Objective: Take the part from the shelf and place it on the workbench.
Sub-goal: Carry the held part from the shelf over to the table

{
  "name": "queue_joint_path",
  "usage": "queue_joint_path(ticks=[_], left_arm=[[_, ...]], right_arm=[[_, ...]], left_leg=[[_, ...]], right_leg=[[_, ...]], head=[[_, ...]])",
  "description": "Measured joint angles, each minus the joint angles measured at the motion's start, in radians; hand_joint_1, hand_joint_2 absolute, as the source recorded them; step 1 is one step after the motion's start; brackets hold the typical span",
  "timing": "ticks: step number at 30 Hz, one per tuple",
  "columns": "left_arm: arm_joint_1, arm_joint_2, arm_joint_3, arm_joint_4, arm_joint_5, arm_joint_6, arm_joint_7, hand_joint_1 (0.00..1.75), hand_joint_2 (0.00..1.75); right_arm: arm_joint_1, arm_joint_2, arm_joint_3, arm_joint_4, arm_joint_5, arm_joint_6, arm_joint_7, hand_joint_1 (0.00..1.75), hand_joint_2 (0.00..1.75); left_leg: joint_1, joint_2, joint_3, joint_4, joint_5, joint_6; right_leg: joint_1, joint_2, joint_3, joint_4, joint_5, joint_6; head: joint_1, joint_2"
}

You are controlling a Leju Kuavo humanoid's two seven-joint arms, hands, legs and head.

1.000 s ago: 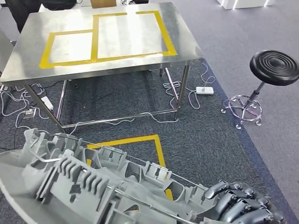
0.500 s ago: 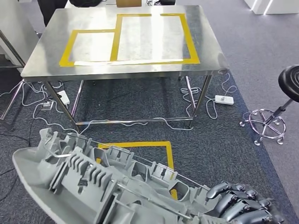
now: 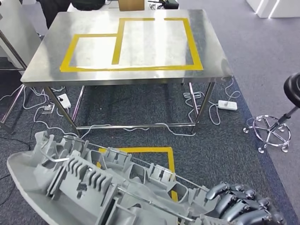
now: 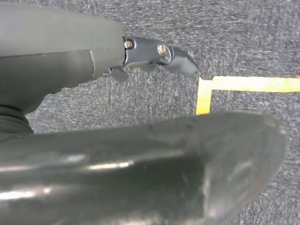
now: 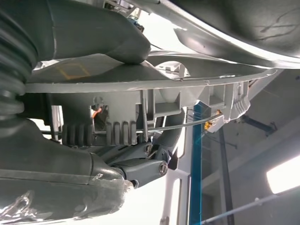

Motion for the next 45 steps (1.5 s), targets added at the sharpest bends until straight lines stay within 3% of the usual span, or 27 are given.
queue_joint_path(ticks=[2,3,6,7,8,9,11,12,13,17,19,21,22,23,24,26,27,29,32,34,37,39,40,43,44,45], left_arm=[[0.002,0.0,0.0,0.0,0.0,0.001,0.0,0.0,0.0],[0.002,-0.001,0.0,0.0,0.0,0.001,0.0,0.0,0.0],[0.003,0.0,0.0,0.0,-0.001,0.001,-0.001,0.0,0.0],[0.004,0.0,0.0,0.0,-0.001,0.001,-0.001,0.0,0.0],[0.005,0.0,0.0,0.0,-0.001,0.001,-0.001,0.0,0.0],[0.006,0.0,0.0,0.0,-0.001,0.001,-0.001,0.0,0.0],[0.006,0.0,0.0,0.0,-0.001,0.001,-0.001,0.0,0.0],[0.006,0.002,0.0,0.0,-0.001,0.001,-0.001,0.0,0.0],[0.005,0.003,0.0,0.0,-0.001,0.001,-0.001,0.0,0.0],[0.005,0.003,0.0,0.0,-0.003,0.001,-0.002,0.0,0.0],[0.003,0.004,0.0,0.0,-0.005,0.001,-0.002,0.0,0.0],[0.003,0.004,0.0,0.0,-0.008,0.001,-0.003,0.0,0.0],[0.004,0.003,0.0,0.0,-0.008,0.001,-0.003,0.0,0.0],[0.006,0.003,-0.001,0.0,-0.009,0.001,-0.003,0.0,0.0],[0.008,0.003,-0.001,0.0,-0.009,0.001,-0.003,0.0,0.0],[0.009,0.004,-0.001,0.0,-0.009,0.001,-0.003,0.0,0.0],[0.009,0.004,-0.001,0.0,-0.009,0.0,-0.003,0.0,0.0],[0.008,0.004,-0.001,0.001,-0.009,-0.001,-0.003,0.0,0.0],[0.009,0.004,-0.001,0.001,-0.009,-0.004,-0.003,0.0,0.0],[0.01,0.004,-0.001,0.001,-0.009,-0.005,-0.003,0.0,0.0],[0.012,0.004,-0.001,0.001,-0.009,-0.005,-0.003,0.0,0.0],[0.015,0.004,-0.001,0.001,-0.009,-0.005,-0.003,0.0,0.0],[0.015,0.004,-0.001,0.001,-0.009,-0.005,-0.003,0.0,0.0],[0.015,0.005,-0.001,0.001,-0.009,-0.005,-0.003,0.0,0.0],[0.015,0.005,-0.001,0.002,-0.009,-0.005,-0.004,0.0,0.0],[0.014,0.005,-0.001,0.002,-0.009,-0.005,-0.004,0.0,0.0]], right_arm=[[0.001,-0.001,0.0,-0.001,0.0,-0.004,0.0,1.75,1.75],[0.0,-0.001,0.0,-0.002,0.0,-0.005,0.0,1.75,1.75],[0.001,-0.001,0.0,-0.003,0.0,-0.009,0.0,1.75,1.75],[0.002,-0.001,0.0,-0.003,0.0,-0.009,0.0,1.75,1.75],[0.003,-0.001,0.0,-0.003,0.0,-0.01,0.0,1.75,1.75],[0.003,-0.001,0.0,-0.003,0.0,-0.01,0.0,1.75,1.75],[0.003,-0.001,0.0,-0.003,0.0,-0.01,0.0,1.75,1.75],[0.002,-0.001,0.0,-0.003,0.0,-0.01,0.0,1.75,1.75],[0.002,-0.001,0.0,-0.003,0.0,-0.01,0.0,1.75,1.75],[0.004,-0.001,0.0,-0.005,0.001,-0.011,0.0,1.75,1.75],[0.004,-0.001,0.0,-0.006,0.001,-0.012,0.0,1.75,1.75],[0.004,-0.001,0.0,-0.006,0.001,-0.012,0.0,1.75,1.75],[0.004,-0.001,0.0,-0.006,0.001,-0.012,0.0,1.75,1.75],[0.004,-0.001,0.0,-0.006,0.001,-0.012,0.0,1.75,1.75],[0.004,-0.001,0.0,-0.006,0.001,-0.013,0.0,1.75,1.75],[0.004,-0.001,0.0,-0.006,0.001,-0.013,0.0,1.75,1.75],[0.004,-0.001,0.0,-0.006,0.001,-0.014,0.0,1.75,1.75],[0.004,-0.001,0.0,-0.007,0.0,-0.015,0.0,1.75,1.75],[0.003,-0.001,0.0,-0.009,0.001,-0.017,0.0,1.75,1.75],[0.001,-0.001,0.0,-0.01,0.001,-0.018,0.0,1.75,1.75],[0.003,-0.001,0.0,-0.01,0.001,-0.02,0.0,1.75,1.75],[0.005,-0.001,0.0,-0.01,0.002,-0.022,0.0,1.75,1.75],[0.007,-0.001,0.0,-0.01,0.003,-0.023,0.0,1.75,1.75],[0.012,-0.001,0.0,-0.01,0.005,-0.026,0.0,1.75,1.75],[0.013,-0.001,0.0,-0.01,0.005,-0.027,-0.001,1.75,1.75],[0.013,-0.001,0.0,-0.011,0.006,-0.028,-0.001,1.75,1.75]], left_leg=[[0.004,-0.001,0.014,-0.002,0.0,0.012],[0.005,0.0,0.022,-0.002,-0.003,0.017],[0.006,0.0,0.037,-0.003,-0.016,0.022],[0.006,0.0,0.042,-0.002,-0.022,0.021],[0.006,0.0,0.049,-0.002,-0.027,0.02],[0.007,-0.001,0.058,-0.002,-0.034,0.018],[0.009,-0.002,0.078,-0.002,-0.047,0.01],[0.009,-0.003,0.084,-0.003,-0.052,0.005],[0.008,-0.003,0.088,-0.004,-0.057,-0.001],[0.006,-0.002,0.095,0.011,-0.06,-0.025],[0.006,0.0,0.057,0.082,-0.093,-0.03],[0.005,0.0,-0.025,0.205,-0.142,-0.033],[0.005,0.0,-0.063,0.253,-0.153,-0.033],[0.005,0.0,-0.087,0.271,-0.146,-0.032],[0.005,0.0,-0.093,0.254,-0.12,-0.03],[0.003,0.001,-0.066,0.145,-0.028,-0.021],[0.002,0.003,-0.048,0.087,0.0,-0.017],[-0.001,0.007,-0.026,0.022,0.011,-0.01],[0.002,0.003,0.001,0.004,-0.01,0.009],[0.005,0.002,0.029,0.002,-0.021,0.021],[0.005,0.001,0.064,0.001,-0.054,0.028],[0.005,0.0,0.096,0.001,-0.08,0.027],[0.006,-0.001,0.115,0.001,-0.094,0.026],[0.005,-0.002,0.166,0.0,-0.139,0.015],[0.004,-0.002,0.181,-0.006,-0.15,0.008],[0.002,-0.003,0.194,-0.009,-0.153,0.001]], right_leg=[[0.0,-0.004,0.004,0.021,-0.013,0.011],[-0.001,-0.007,-0.01,0.052,-0.031,0.016],[-0.005,-0.013,-0.116,0.227,-0.104,0.028],[-0.006,-0.013,-0.148,0.266,-0.111,0.03],[-0.007,-0.014,-0.163,0.27,-0.097,0.031],[-0.008,-0.014,-0.16,0.236,-0.062,0.031],[-0.009,-0.014,-0.117,0.109,0.026,0.032],[-0.009,-0.014,-0.1,0.058,0.043,0.027],[-0.008,-0.014,-0.088,0.028,0.05,0.02],[-0.008,-0.012,-0.07,0.011,0.05,-0.017],[-0.01,-0.013,-0.053,0.008,0.043,-0.028],[-0.008,-0.014,-0.045,0.008,0.033,-0.034],[-0.007,-0.013,-0.04,0.008,0.027,-0.035],[-0.007,-0.013,-0.033,0.008,0.02,-0.035],[-0.007,-0.012,-0.023,0.008,0.012,-0.034],[-0.007,-0.012,0.0,0.007,-0.008,-0.029],[-0.005,-0.012,0.011,0.007,-0.019,-0.024],[-0.002,-0.012,0.028,0.003,-0.036,-0.013],[0.0,-0.014,0.053,0.006,-0.037,0.006],[-0.001,-0.016,0.02,0.076,-0.05,0.016],[-0.005,-0.016,-0.114,0.255,-0.113,0.027],[-0.007,-0.016,-0.17,0.269,-0.128,0.031],[-0.007,-0.016,-0.176,0.231,-0.103,0.032],[-0.005,-0.021,-0.172,0.078,0.059,0.021],[-0.004,-0.022,-0.168,0.053,0.089,0.013],[-0.002,-0.022,-0.163,0.043,0.093,0.004]], head=[[0.004,0.0],[0.006,0.0],[0.011,0.0],[0.012,0.0],[0.013,0.0],[0.014,0.0],[0.015,0.0],[0.017,0.0],[0.017,0.0],[0.016,0.0],[0.012,0.0],[0.009,0.0],[0.009,0.0],[0.008,0.0],[0.008,0.0],[0.007,0.0],[0.007,0.0],[0.004,0.0],[0.005,0.0],[0.01,0.0],[0.016,-0.001],[0.018,0.0],[0.019,0.0],[0.023,-0.001],[0.023,-0.001],[0.023,-0.001]])
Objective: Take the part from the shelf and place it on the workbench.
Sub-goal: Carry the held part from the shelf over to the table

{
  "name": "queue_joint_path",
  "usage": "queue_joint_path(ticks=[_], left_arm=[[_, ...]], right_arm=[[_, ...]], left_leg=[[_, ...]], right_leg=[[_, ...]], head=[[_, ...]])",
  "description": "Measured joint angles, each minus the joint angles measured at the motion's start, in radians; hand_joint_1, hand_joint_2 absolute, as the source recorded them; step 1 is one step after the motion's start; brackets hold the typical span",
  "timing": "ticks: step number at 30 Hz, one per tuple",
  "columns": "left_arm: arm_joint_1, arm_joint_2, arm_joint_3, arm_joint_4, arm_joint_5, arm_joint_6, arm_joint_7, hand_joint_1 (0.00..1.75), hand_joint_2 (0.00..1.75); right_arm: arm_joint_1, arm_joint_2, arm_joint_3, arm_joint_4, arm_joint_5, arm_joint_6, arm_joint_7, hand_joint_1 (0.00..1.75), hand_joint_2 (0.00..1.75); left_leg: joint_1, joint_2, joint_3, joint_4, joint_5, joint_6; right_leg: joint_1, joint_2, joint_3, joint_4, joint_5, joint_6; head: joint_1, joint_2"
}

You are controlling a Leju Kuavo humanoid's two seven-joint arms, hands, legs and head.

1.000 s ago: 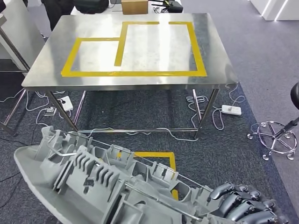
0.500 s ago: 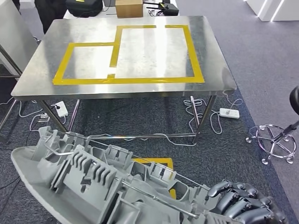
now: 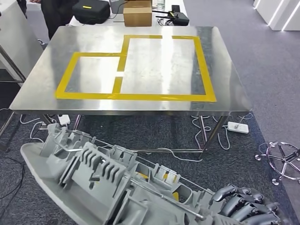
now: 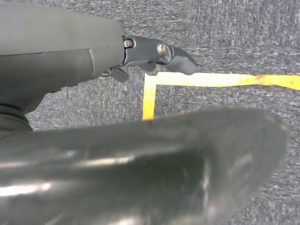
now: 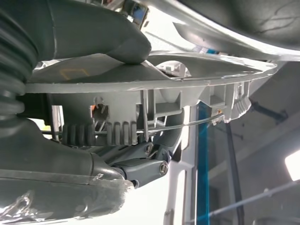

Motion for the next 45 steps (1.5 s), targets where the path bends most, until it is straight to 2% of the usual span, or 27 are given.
queue_joint_path(ticks=[3,5,8,9,10,11,14,15,17,18,20,21,23,24,25,26,29,30,33,35,36,38,40,41,42,44,45], left_arm=[[-0.008,0.0,0.0,0.0,0.0,-0.001,-0.001,0.0,0.0],[-0.012,0.0,-0.001,0.0,0.0,-0.002,-0.002,0.0,0.0],[-0.005,0.0,-0.001,0.0,0.0,-0.003,-0.002,0.0,0.0],[-0.002,0.0,-0.001,0.0,0.001,-0.003,-0.002,0.0,0.0],[0.0,0.0,-0.001,0.0,0.001,-0.003,-0.002,0.0,0.0],[0.003,0.0,-0.001,0.0,0.001,-0.003,-0.002,0.0,0.0],[0.008,-0.001,-0.001,0.002,0.001,-0.003,-0.002,0.0,0.0],[0.007,-0.002,-0.001,0.003,0.002,-0.003,-0.002,0.0,0.0],[0.002,-0.003,-0.001,0.003,0.002,-0.004,-0.002,0.0,0.0],[-0.001,-0.003,-0.001,0.003,0.002,-0.004,-0.002,0.0,0.0],[-0.003,-0.003,-0.001,0.003,0.002,-0.004,-0.002,0.0,0.0],[-0.003,-0.002,-0.001,0.003,0.002,-0.004,-0.003,0.0,0.0],[-0.002,-0.002,-0.001,0.003,0.002,-0.005,-0.003,0.0,0.0],[0.0,-0.001,-0.001,0.003,0.002,-0.005,-0.004,0.0,0.0],[0.001,-0.001,-0.001,0.003,0.002,-0.005,-0.004,0.0,0.0],[0.001,-0.001,-0.001,0.003,0.002,-0.006,-0.005,0.0,0.0],[0.001,-0.003,-0.001,0.004,0.002,-0.006,-0.005,0.0,0.0],[0.0,-0.003,-0.001,0.004,0.002,-0.006,-0.006,0.0,0.0],[-0.009,-0.003,-0.002,0.003,0.001,-0.007,-0.007,0.0,0.0],[-0.016,-0.003,-0.002,0.003,0.0,-0.008,-0.008,0.0,0.0],[-0.016,-0.003,-0.002,0.003,0.0,-0.008,-0.009,0.0,0.0],[-0.011,-0.002,-0.002,0.003,0.0,-0.008,-0.009,0.0,0.0],[-0.005,-0.001,-0.002,0.003,0.0,-0.008,-0.009,0.0,0.0],[-0.003,-0.001,-0.002,0.003,0.0,-0.007,-0.009,0.0,0.0],[0.0,-0.001,-0.002,0.004,0.0,-0.007,-0.01,0.0,0.0],[0.007,-0.002,-0.002,0.006,0.0,-0.007,-0.013,0.0,0.0],[0.009,-0.002,-0.002,0.007,0.0,-0.008,-0.015,0.0,0.0]], right_arm=[[-0.001,0.0,-0.003,-0.002,0.002,-0.003,-0.001,1.75,1.75],[-0.002,0.0,-0.005,-0.003,0.003,-0.004,-0.002,1.75,1.75],[-0.002,0.0,-0.006,-0.003,0.004,-0.004,-0.002,1.75,1.75],[-0.002,0.0,-0.006,-0.003,0.004,-0.004,-0.002,1.75,1.75],[-0.002,0.0,-0.006,-0.003,0.004,-0.004,-0.002,1.75,1.75],[-0.002,0.0,-0.006,-0.003,0.004,-0.004,-0.002,1.75,1.75],[-0.001,0.0,-0.006,-0.003,0.003,-0.004,-0.002,1.75,1.75],[-0.001,0.0,-0.007,-0.003,0.003,-0.004,-0.002,1.75,1.75],[-0.003,0.0,-0.008,-0.003,0.003,-0.003,-0.002,1.75,1.75],[-0.005,0.0,-0.009,-0.003,0.004,-0.003,-0.002,1.75,1.75],[-0.007,0.0,-0.01,-0.003,0.004,-0.004,-0.002,1.75,1.75],[-0.006,0.0,-0.011,-0.003,0.005,-0.004,-0.002,1.75,1.75],[-0.003,0.0,-0.012,-0.003,0.005,-0.004,-0.001,1.75,1.75],[-0.002,0.0,-0.013,-0.003,0.006,-0.004,-0.001,1.75,1.75],[-0.002,0.0,-0.013,-0.003,0.006,-0.004,-0.001,1.75,1.75],[-0.001,0.0,-0.013,-0.003,0.006,-0.004,-0.001,1.75,1.75],[0.004,0.0,-0.014,-0.003,0.006,-0.004,0.0,1.75,1.75],[0.004,0.0,-0.014,-0.003,0.006,-0.004,0.0,1.75,1.75],[0.002,0.0,-0.015,-0.004,0.007,-0.004,0.0,1.75,1.75],[0.001,0.0,-0.015,-0.004,0.008,-0.005,0.0,1.75,1.75],[0.001,0.0,-0.015,-0.004,0.008,-0.005,0.0,1.75,1.75],[0.002,0.0,-0.016,-0.004,0.008,-0.005,0.0,1.75,1.75],[0.002,0.0,-0.016,-0.004,0.011,-0.007,-0.001,1.75,1.75],[0.002,0.0,-0.017,-0.004,0.016,-0.012,-0.002,1.75,1.75],[0.001,0.0,-0.02,-0.004,0.025,-0.02,-0.005,1.75,1.75],[-0.004,0.0,-0.028,-0.005,0.053,-0.047,-0.015,1.75,1.75],[-0.009,0.0,-0.036,-0.006,0.067,-0.061,-0.02,1.75,1.75]], left_leg=[[0.0,0.001,-0.003,0.044,0.024,-0.018],[0.0,0.003,-0.075,0.148,0.027,-0.025],[0.0,0.003,-0.207,0.249,-0.057,-0.029],[0.0,0.003,-0.236,0.244,-0.084,-0.029],[0.0,0.003,-0.254,0.221,-0.086,-0.029],[0.001,0.005,-0.264,0.184,-0.048,-0.028],[0.004,0.023,-0.267,0.055,0.167,-0.025],[0.005,0.027,-0.264,0.035,0.197,-0.02],[0.007,0.023,-0.242,0.029,0.182,-0.003],[0.008,0.019,-0.229,0.026,0.173,0.005],[0.009,0.016,-0.204,0.025,0.155,0.016],[0.008,0.016,-0.19,0.025,0.141,0.02],[0.007,0.014,-0.158,0.025,0.111,0.025],[0.006,0.012,-0.138,0.025,0.095,0.026],[0.005,0.01,-0.117,0.025,0.078,0.027],[0.004,0.008,-0.094,0.025,0.06,0.026],[-0.001,0.005,-0.033,0.02,0.005,0.019],[-0.003,0.004,-0.014,0.019,-0.005,0.012],[-0.004,0.004,-0.002,0.065,0.018,-0.009],[-0.003,0.005,-0.071,0.173,0.04,-0.017],[-0.003,0.005,-0.117,0.228,0.029,-0.02],[-0.003,0.005,-0.202,0.287,-0.05,-0.023],[-0.003,0.005,-0.253,0.272,-0.114,-0.022],[-0.003,0.005,-0.266,0.239,-0.101,-0.022],[-0.003,0.007,-0.272,0.192,-0.038,-0.021],[-0.001,0.013,-0.278,0.091,0.127,-0.019],[-0.001,0.016,-0.279,0.068,0.183,-0.016]], right_leg=[[-0.003,0.006,0.047,-0.02,-0.019,-0.022],[-0.006,0.006,0.081,-0.034,-0.031,-0.029],[-0.008,0.009,0.134,-0.053,-0.063,-0.03],[-0.009,0.01,0.156,-0.058,-0.078,-0.029],[-0.011,0.011,0.181,-0.063,-0.094,-0.025],[-0.013,0.01,0.203,-0.066,-0.112,-0.021],[-0.01,0.011,0.258,-0.074,-0.169,-0.009],[-0.008,0.012,0.278,-0.077,-0.178,-0.002],[-0.006,0.011,0.298,-0.066,-0.171,0.009],[-0.007,0.009,0.286,-0.028,-0.153,0.016],[-0.007,0.006,0.205,0.095,-0.141,0.023],[-0.007,0.006,0.151,0.16,-0.16,0.025],[-0.006,0.006,0.056,0.23,-0.25,0.025],[-0.006,0.006,0.023,0.231,-0.294,0.024],[-0.005,0.006,0.002,0.211,-0.312,0.021],[-0.003,0.006,-0.012,0.173,-0.29,0.015],[0.006,0.004,-0.024,0.04,-0.058,-0.005],[0.008,0.005,-0.019,0.017,-0.011,-0.01],[0.006,0.01,0.028,-0.008,-0.017,-0.024],[0.002,0.01,0.065,-0.024,-0.027,-0.031],[0.001,0.01,0.081,-0.031,-0.036,-0.033],[-0.001,0.013,0.117,-0.046,-0.058,-0.034],[-0.004,0.016,0.163,-0.058,-0.086,-0.03],[-0.006,0.018,0.189,-0.062,-0.102,-0.025],[-0.008,0.018,0.213,-0.065,-0.12,-0.02],[-0.007,0.022,0.253,-0.058,-0.162,-0.01],[-0.005,0.023,0.266,-0.057,-0.183,-0.006]], head=[[-0.002,0.0],[-0.007,0.0],[-0.009,0.0],[-0.009,0.0],[-0.009,0.0],[-0.009,0.0],[-0.017,0.0],[-0.019,0.0],[-0.016,0.0],[-0.014,0.0],[-0.007,0.0],[-0.005,0.0],[-0.002,0.0],[-0.001,0.0],[0.0,0.0],[0.001,0.0],[0.002,0.0],[0.001,0.0],[-0.002,0.0],[-0.006,0.0],[-0.008,0.0],[-0.009,0.0],[-0.01,0.0],[-0.01,0.0],[-0.011,0.0],[-0.015,0.0],[-0.016,0.0]])
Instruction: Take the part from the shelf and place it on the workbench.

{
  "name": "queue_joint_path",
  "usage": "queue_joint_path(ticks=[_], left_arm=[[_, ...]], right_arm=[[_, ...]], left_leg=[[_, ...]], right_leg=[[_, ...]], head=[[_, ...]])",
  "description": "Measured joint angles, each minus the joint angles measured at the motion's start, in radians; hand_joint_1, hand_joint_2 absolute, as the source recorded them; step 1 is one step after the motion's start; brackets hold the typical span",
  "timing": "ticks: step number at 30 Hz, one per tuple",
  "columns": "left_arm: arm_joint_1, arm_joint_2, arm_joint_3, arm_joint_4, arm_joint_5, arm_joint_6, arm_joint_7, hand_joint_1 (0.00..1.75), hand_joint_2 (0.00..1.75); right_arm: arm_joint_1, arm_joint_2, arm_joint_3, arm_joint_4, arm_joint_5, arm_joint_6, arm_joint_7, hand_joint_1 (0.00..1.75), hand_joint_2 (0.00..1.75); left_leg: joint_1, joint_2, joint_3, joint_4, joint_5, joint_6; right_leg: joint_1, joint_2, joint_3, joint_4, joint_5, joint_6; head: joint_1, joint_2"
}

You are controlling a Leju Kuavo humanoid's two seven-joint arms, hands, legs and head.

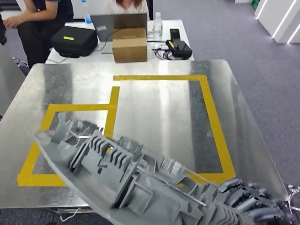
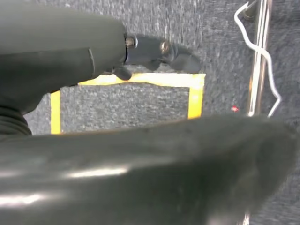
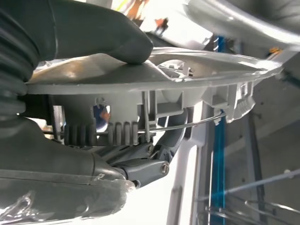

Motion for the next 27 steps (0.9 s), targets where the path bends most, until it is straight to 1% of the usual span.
queue_joint_path(ticks=[1,3,4,5,6,7,8,9,10,11,12,13,14,15,17,19,20,21,23,24,25,26,27], left_arm=[[-0.001,0.0,0.0,0.001,0.0,-0.001,-0.002,0.0,0.0],[-0.011,-0.001,0.0,0.0,0.0,-0.003,-0.004,0.0,0.0],[-0.016,-0.001,0.0,0.0,0.0,-0.004,-0.005,0.0,0.0],[-0.02,-0.001,0.0,0.0,0.0,-0.005,-0.006,0.0,0.0],[-0.021,-0.001,0.0,0.0,-0.001,-0.006,-0.006,0.0,0.0],[-0.021,0.0,0.0,0.0,-0.002,-0.008,-0.007,0.0,0.0],[-0.021,0.0,-0.001,0.0,-0.005,-0.009,-0.007,0.0,0.0],[-0.021,0.001,-0.002,0.0,-0.008,-0.011,-0.008,0.0,0.0],[-0.021,0.002,-0.004,0.0,-0.01,-0.014,-0.009,0.0,0.0],[-0.02,0.003,-0.006,0.0,-0.012,-0.015,-0.01,0.0,0.0],[-0.02,0.004,-0.008,0.0,-0.013,-0.018,-0.012,0.0,0.0],[-0.02,0.005,-0.01,0.0,-0.015,-0.021,-0.014,0.0,0.0],[-0.019,0.006,-0.011,0.0,-0.018,-0.026,-0.019,0.0,0.0],[-0.017,0.007,-0.013,0.001,-0.021,-0.034,-0.03,0.0,0.0],[-0.013,0.008,-0.016,0.001,-0.026,-0.055,-0.068,0.0,0.0],[-0.012,0.009,-0.018,0.001,-0.029,-0.069,-0.107,0.0,0.0],[-0.013,0.01,-0.019,0.001,-0.03,-0.071,-0.119,0.0,0.0],[-0.013,0.01,-0.02,0.001,-0.032,-0.069,-0.126,0.0,0.0],[-0.013,0.011,-0.025,0.001,-0.035,-0.062,-0.132,0.0,0.0],[-0.013,0.012,-0.028,0.001,-0.038,-0.058,-0.134,0.0,0.0],[-0.013,0.012,-0.031,0.001,-0.04,-0.054,-0.135,0.0,0.0],[-0.013,0.012,-0.033,0.001,-0.042,-0.051,-0.138,0.0,0.0],[-0.014,0.012,-0.035,0.001,-0.043,-0.049,-0.14,0.0,0.0]], right_arm=[[-0.008,-0.001,-0.01,-0.001,0.01,-0.012,-0.003,1.75,1.75],[-0.031,-0.008,-0.033,-0.005,0.021,-0.026,-0.006,1.75,1.75],[-0.045,-0.014,-0.045,-0.007,0.022,-0.031,-0.006,1.75,1.75],[-0.058,-0.022,-0.058,-0.008,0.023,-0.035,-0.005,1.75,1.75],[-0.07,-0.031,-0.073,-0.01,0.027,-0.041,-0.004,1.75,1.75],[-0.085,-0.043,-0.088,-0.011,0.037,-0.056,-0.001,1.75,1.75],[-0.106,-0.06,-0.107,-0.013,0.046,-0.077,0.005,1.75,1.75],[-0.133,-0.081,-0.131,-0.017,0.052,-0.097,0.014,1.75,1.75],[-0.165,-0.103,-0.161,-0.021,0.051,-0.112,0.027,1.75,1.75],[-0.195,-0.124,-0.197,-0.027,0.042,-0.117,0.039,1.75,1.75],[-0.22,-0.14,-0.234,-0.033,0.036,-0.116,0.051,1.75,1.75],[-0.236,-0.151,-0.272,-0.037,0.037,-0.115,0.059,1.75,1.75],[-0.245,-0.159,-0.309,-0.041,0.05,-0.118,0.065,1.75,1.75],[-0.248,-0.164,-0.345,-0.044,0.07,-0.125,0.069,1.75,1.75],[-0.233,-0.172,-0.411,-0.047,0.107,-0.14,0.068,1.75,1.75],[-0.203,-0.175,-0.468,-0.049,0.122,-0.153,0.058,1.75,1.75],[-0.187,-0.175,-0.494,-0.049,0.125,-0.158,0.052,1.75,1.75],[-0.174,-0.175,-0.517,-0.05,0.126,-0.161,0.046,1.75,1.75],[-0.152,-0.175,-0.556,-0.05,0.124,-0.164,0.041,1.75,1.75],[-0.144,-0.175,-0.572,-0.05,0.122,-0.162,0.042,1.75,1.75],[-0.137,-0.174,-0.585,-0.05,0.12,-0.16,0.043,1.75,1.75],[-0.133,-0.174,-0.596,-0.05,0.119,-0.156,0.045,1.75,1.75],[-0.13,-0.174,-0.606,-0.05,0.117,-0.152,0.047,1.75,1.75]], left_leg=[[-0.001,0.002,0.0,-0.008,0.015,0.004],[0.001,0.002,0.006,0.002,0.004,0.016],[0.003,0.002,0.01,0.0,-0.002,0.023],[0.006,0.002,0.016,-0.002,-0.009,0.029],[0.006,0.003,0.023,-0.002,-0.017,0.034],[0.006,0.003,0.029,-0.002,-0.026,0.037],[0.006,0.003,0.036,-0.002,-0.035,0.038],[0.006,0.002,0.045,-0.002,-0.044,0.039],[0.006,0.001,0.056,-0.002,-0.053,0.039],[0.006,-0.001,0.068,-0.003,-0.063,0.039],[0.006,-0.004,0.081,-0.003,-0.072,0.038],[0.004,-0.007,0.091,-0.004,-0.079,0.036],[0.003,-0.012,0.098,-0.005,-0.084,0.033],[0.001,-0.015,0.101,-0.007,-0.086,0.029],[0.001,-0.019,0.103,-0.014,-0.083,0.019],[0.0,-0.018,0.1,-0.011,-0.091,0.008],[-0.001,-0.016,0.089,0.014,-0.107,0.003],[-0.001,-0.015,0.067,0.058,-0.133,-0.001],[-0.001,-0.014,0.004,0.177,-0.183,-0.006],[-0.001,-0.014,-0.019,0.218,-0.19,-0.006],[-0.001,-0.014,-0.027,0.227,-0.178,-0.006],[-0.001,-0.013,-0.017,0.199,-0.148,-0.005],[-0.001,-0.013,0.009,0.145,-0.11,-0.004]], right_leg=[[0.001,0.002,0.012,-0.001,-0.018,0.004],[0.001,0.0,0.028,-0.012,-0.038,0.014],[0.001,-0.004,0.024,0.003,-0.048,0.02],[0.001,-0.009,0.004,0.042,-0.066,0.025],[0.001,-0.013,-0.034,0.106,-0.091,0.03],[0.001,-0.015,-0.086,0.184,-0.116,0.033],[0.0,-0.016,-0.14,0.252,-0.129,0.035],[0.0,-0.016,-0.185,0.292,-0.119,0.035],[0.0,-0.016,-0.213,0.293,-0.085,0.034],[0.001,-0.016,-0.224,0.257,-0.031,0.032],[0.001,-0.016,-0.224,0.198,0.032,0.028],[0.002,-0.016,-0.219,0.146,0.082,0.025],[0.003,-0.016,-0.212,0.102,0.112,0.022],[0.004,-0.016,-0.206,0.077,0.123,0.02],[0.005,-0.016,-0.196,0.058,0.119,0.015],[-0.001,-0.017,-0.186,0.043,0.123,0.008],[-0.005,-0.018,-0.181,0.035,0.126,0.005],[-0.007,-0.019,-0.177,0.031,0.127,0.002],[-0.008,-0.02,-0.175,0.028,0.126,-0.001],[-0.009,-0.019,-0.175,0.028,0.126,-0.002],[-0.009,-0.018,-0.175,0.028,0.125,-0.002],[-0.009,-0.017,-0.173,0.028,0.125,-0.001],[-0.01,-0.016,-0.171,0.029,0.124,0.0]], head=[[-0.001,0.0],[0.0,0.0],[0.003,0.0],[0.005,0.0],[0.007,0.0],[0.009,0.0],[0.01,0.0],[0.011,0.0],[0.011,0.0],[0.012,0.0],[0.012,0.0],[0.013,0.0],[0.013,0.0],[0.013,0.0],[0.012,0.0],[0.011,0.0],[0.01,0.0],[0.009,0.0],[0.008,0.0],[0.007,0.0],[0.007,0.0],[0.007,0.0],[0.007,0.0]])
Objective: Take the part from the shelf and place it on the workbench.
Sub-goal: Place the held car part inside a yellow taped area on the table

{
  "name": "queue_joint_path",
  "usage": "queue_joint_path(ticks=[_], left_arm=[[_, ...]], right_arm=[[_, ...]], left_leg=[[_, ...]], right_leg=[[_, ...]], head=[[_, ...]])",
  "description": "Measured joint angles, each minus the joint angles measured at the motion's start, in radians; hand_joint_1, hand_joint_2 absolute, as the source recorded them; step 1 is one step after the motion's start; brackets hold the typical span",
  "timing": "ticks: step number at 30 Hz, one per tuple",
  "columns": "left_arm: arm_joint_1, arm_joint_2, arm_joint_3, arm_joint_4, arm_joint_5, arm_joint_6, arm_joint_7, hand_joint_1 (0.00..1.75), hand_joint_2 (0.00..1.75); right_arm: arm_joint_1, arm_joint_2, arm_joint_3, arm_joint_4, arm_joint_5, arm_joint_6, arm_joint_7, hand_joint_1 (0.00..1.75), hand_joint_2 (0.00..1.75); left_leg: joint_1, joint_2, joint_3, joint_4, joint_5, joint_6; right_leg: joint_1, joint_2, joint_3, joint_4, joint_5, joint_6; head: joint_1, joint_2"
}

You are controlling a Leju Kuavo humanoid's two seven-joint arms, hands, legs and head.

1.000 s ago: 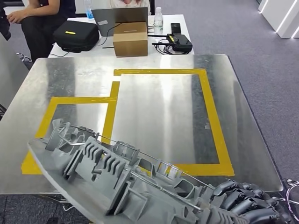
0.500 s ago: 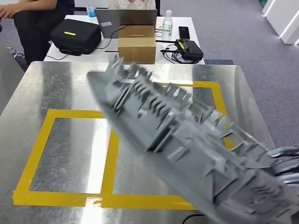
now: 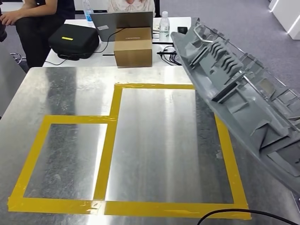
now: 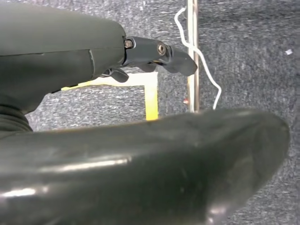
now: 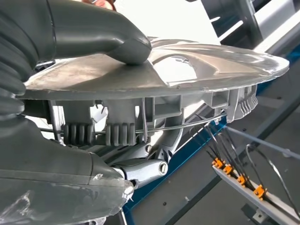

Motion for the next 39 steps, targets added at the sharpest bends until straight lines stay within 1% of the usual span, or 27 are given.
queue_joint_path(ticks=[1,3,7,10,11,14,15,16,18,19,20,22,23,24,25,27,28,29,30,31,32,33,34,35,36,37,39], left_arm=[[-0.002,0.0,-0.001,0.0,0.0,0.002,-0.002,0.0,0.0],[-0.005,0.0,-0.003,0.0,-0.001,0.005,-0.004,0.0,0.0],[-0.007,-0.002,-0.007,0.0,-0.002,0.007,-0.005,0.0,0.0],[-0.006,-0.002,-0.008,0.0,-0.002,0.007,-0.005,0.0,0.0],[-0.006,-0.002,-0.008,0.0,-0.002,0.007,-0.005,0.0,0.0],[-0.006,-0.002,-0.009,0.0,-0.003,0.007,-0.005,0.0,0.0],[-0.007,-0.002,-0.009,0.0,-0.003,0.007,-0.005,0.0,0.0],[-0.006,-0.002,-0.009,0.0,-0.003,0.007,-0.005,0.0,0.0],[-0.006,-0.001,-0.009,0.0,-0.003,0.008,-0.005,0.0,0.0],[-0.006,0.001,-0.01,0.0,-0.003,0.008,-0.006,0.0,0.0],[-0.005,0.001,-0.01,0.0,-0.003,0.009,-0.006,0.0,0.0],[-0.004,0.002,-0.012,0.0,-0.004,0.009,-0.006,0.0,0.0],[-0.003,0.001,-0.014,0.0,-0.005,0.009,-0.007,0.0,0.0],[-0.002,0.0,-0.015,0.0,-0.006,0.009,-0.007,0.0,0.0],[-0.002,0.0,-0.016,0.0,-0.007,0.009,-0.007,0.0,0.0],[-0.003,-0.001,-0.017,0.0,-0.008,0.009,-0.007,0.0,0.0],[-0.004,-0.001,-0.018,0.0,-0.008,0.009,-0.007,0.0,0.0],[-0.005,-0.001,-0.019,0.0,-0.008,0.009,-0.007,0.0,0.0],[-0.005,-0.002,-0.02,0.0,-0.009,0.01,-0.007,0.0,0.0],[-0.006,-0.002,-0.022,0.0,-0.009,0.011,-0.006,0.0,0.0],[-0.006,-0.001,-0.023,0.0,-0.009,0.012,-0.005,0.0,0.0],[-0.007,-0.001,-0.024,0.0,-0.009,0.013,-0.003,0.0,0.0],[-0.008,0.0,-0.024,0.0,-0.009,0.013,-0.001,0.0,0.0],[-0.01,0.001,-0.025,0.0,-0.009,0.013,0.002,0.0,0.0],[-0.011,0.001,-0.025,0.0,-0.009,0.013,0.005,0.0,0.0],[-0.011,0.001,-0.025,0.0,-0.009,0.013,0.009,0.0,0.0],[-0.008,0.002,-0.026,0.0,-0.01,0.012,0.014,0.0,0.0]], right_arm=[[0.002,0.0,-0.008,0.0,-0.001,0.003,0.002,1.75,1.75],[0.004,0.0,-0.02,0.0,-0.002,0.007,0.005,1.75,1.75],[0.012,0.0,-0.035,0.0,-0.002,0.015,0.014,1.75,1.75],[0.016,0.0,-0.037,0.001,-0.001,0.016,0.015,1.75,1.75],[0.017,0.0,-0.038,0.001,-0.001,0.017,0.015,1.75,1.75],[0.03,0.0,-0.047,0.006,-0.001,0.022,0.022,1.75,1.75],[0.035,0.0,-0.05,0.009,-0.001,0.024,0.025,1.75,1.75],[0.038,0.0,-0.052,0.011,-0.001,0.027,0.028,1.75,1.75],[0.043,0.0,-0.056,0.016,-0.001,0.035,0.036,1.75,1.75],[0.047,0.0,-0.059,0.019,0.0,0.037,0.039,1.75,1.75],[0.051,0.0,-0.061,0.023,0.001,0.04,0.041,1.75,1.75],[0.057,0.0,-0.065,0.031,0.002,0.042,0.043,1.75,1.75],[0.057,0.0,-0.066,0.033,0.002,0.043,0.043,1.75,1.75],[0.058,0.0,-0.066,0.035,0.002,0.043,0.042,1.75,1.75],[0.058,0.0,-0.068,0.036,0.002,0.043,0.042,1.75,1.75],[0.061,0.0,-0.069,0.04,0.002,0.044,0.042,1.75,1.75],[0.063,0.0,-0.069,0.042,0.003,0.044,0.043,1.75,1.75],[0.065,0.0,-0.069,0.044,0.004,0.047,0.045,1.75,1.75],[0.066,0.0,-0.07,0.046,0.008,0.052,0.049,1.75,1.75],[0.069,0.0,-0.07,0.048,0.013,0.06,0.057,1.75,1.75],[0.071,0.0,-0.072,0.052,0.023,0.07,0.067,1.75,1.75],[0.075,0.0,-0.075,0.057,0.036,0.08,0.079,1.75,1.75],[0.079,0.0,-0.078,0.065,0.052,0.09,0.09,1.75,1.75],[0.083,0.0,-0.082,0.076,0.073,0.1,0.1,1.75,1.75],[0.086,0.0,-0.086,0.092,0.098,0.111,0.11,1.75,1.75],[0.088,-0.001,-0.09,0.11,0.125,0.121,0.122,1.75,1.75],[0.092,-0.008,-0.095,0.158,0.19,0.135,0.148,1.75,1.75]], left_leg=[[0.0,0.0,0.031,-0.062,0.032,0.001],[0.001,-0.001,0.074,-0.154,0.058,0.007],[0.003,-0.001,0.076,-0.177,0.061,0.026],[0.006,0.0,0.076,-0.179,0.064,0.031],[0.006,0.0,0.075,-0.179,0.065,0.033],[0.004,0.003,0.053,-0.179,0.086,0.044],[0.003,0.004,0.041,-0.179,0.097,0.044],[0.003,0.004,0.031,-0.179,0.106,0.042],[0.003,0.003,0.021,-0.179,0.121,0.033],[0.003,0.001,0.02,-0.18,0.129,0.026],[0.002,0.0,0.019,-0.182,0.137,0.019],[0.003,-0.002,0.019,-0.191,0.154,0.005],[0.005,-0.001,0.016,-0.192,0.15,-0.001],[0.005,-0.001,0.009,-0.181,0.125,-0.006],[0.006,0.0,-0.003,-0.149,0.082,-0.01],[0.005,0.001,-0.034,-0.033,-0.022,-0.015],[0.005,0.001,-0.044,0.026,-0.051,-0.016],[0.004,0.001,-0.044,0.064,-0.054,-0.016],[0.003,0.001,-0.03,0.072,-0.036,-0.014],[0.002,0.001,0.002,0.047,-0.008,-0.011],[0.0,0.001,0.048,-0.004,0.015,-0.006],[-0.002,0.001,0.102,-0.072,0.024,0.0],[-0.004,0.001,0.15,-0.138,0.018,0.006],[-0.006,0.001,0.183,-0.19,0.005,0.013],[-0.008,0.001,0.199,-0.22,-0.006,0.02],[-0.008,0.001,0.201,-0.232,-0.01,0.027],[-0.005,0.003,0.197,-0.237,-0.002,0.041]], right_leg=[[0.002,0.001,0.001,0.001,-0.001,0.002],[0.006,0.003,-0.004,0.006,-0.003,0.01],[0.007,0.004,-0.009,0.004,0.003,0.026],[0.006,0.004,-0.009,0.005,0.001,0.029],[0.006,0.003,-0.012,0.012,-0.008,0.031],[0.003,-0.001,-0.063,0.191,-0.125,0.044],[0.002,-0.001,-0.058,0.221,-0.142,0.046],[0.001,-0.001,-0.024,0.183,-0.12,0.046],[0.001,0.0,0.064,0.046,-0.081,0.043],[0.002,0.002,0.088,0.002,-0.073,0.038],[0.004,0.003,0.096,-0.017,-0.071,0.032],[0.007,0.005,0.083,-0.019,-0.058,0.016],[0.007,0.004,0.075,-0.02,-0.049,0.008],[0.005,0.003,0.065,-0.021,-0.037,0.0],[0.004,0.002,0.053,-0.023,-0.025,-0.007],[0.004,0.001,0.026,-0.022,0.0,-0.016],[0.005,0.001,0.011,-0.021,0.01,-0.016],[0.005,0.001,-0.004,-0.021,0.02,-0.017],[0.006,0.001,-0.018,-0.02,0.03,-0.016],[0.007,0.001,-0.031,-0.02,0.038,-0.015],[0.008,0.001,-0.041,-0.02,0.046,-0.012],[0.009,0.001,-0.048,-0.019,0.053,-0.009],[0.011,0.0,-0.054,-0.017,0.059,-0.005],[0.012,-0.001,-0.059,-0.015,0.065,0.001],[0.013,-0.002,-0.062,-0.015,0.072,0.007],[0.013,-0.002,-0.064,-0.016,0.078,0.013],[0.011,-0.002,-0.075,0.0,0.068,0.024]], head=[[0.0,0.0],[0.0,0.0],[-0.001,0.0],[-0.001,0.0],[0.0,0.0],[0.008,0.0],[0.009,0.0],[0.009,0.0],[0.009,0.0],[0.008,0.0],[0.007,0.0],[0.006,0.0],[0.005,0.0],[0.004,0.0],[0.003,0.0],[-0.001,0.0],[-0.002,0.0],[-0.002,0.0],[-0.002,0.0],[-0.002,0.0],[-0.002,0.0],[-0.002,0.0],[-0.002,0.0],[-0.002,0.0],[-0.002,0.0],[-0.001,0.0],[0.0,0.0]])
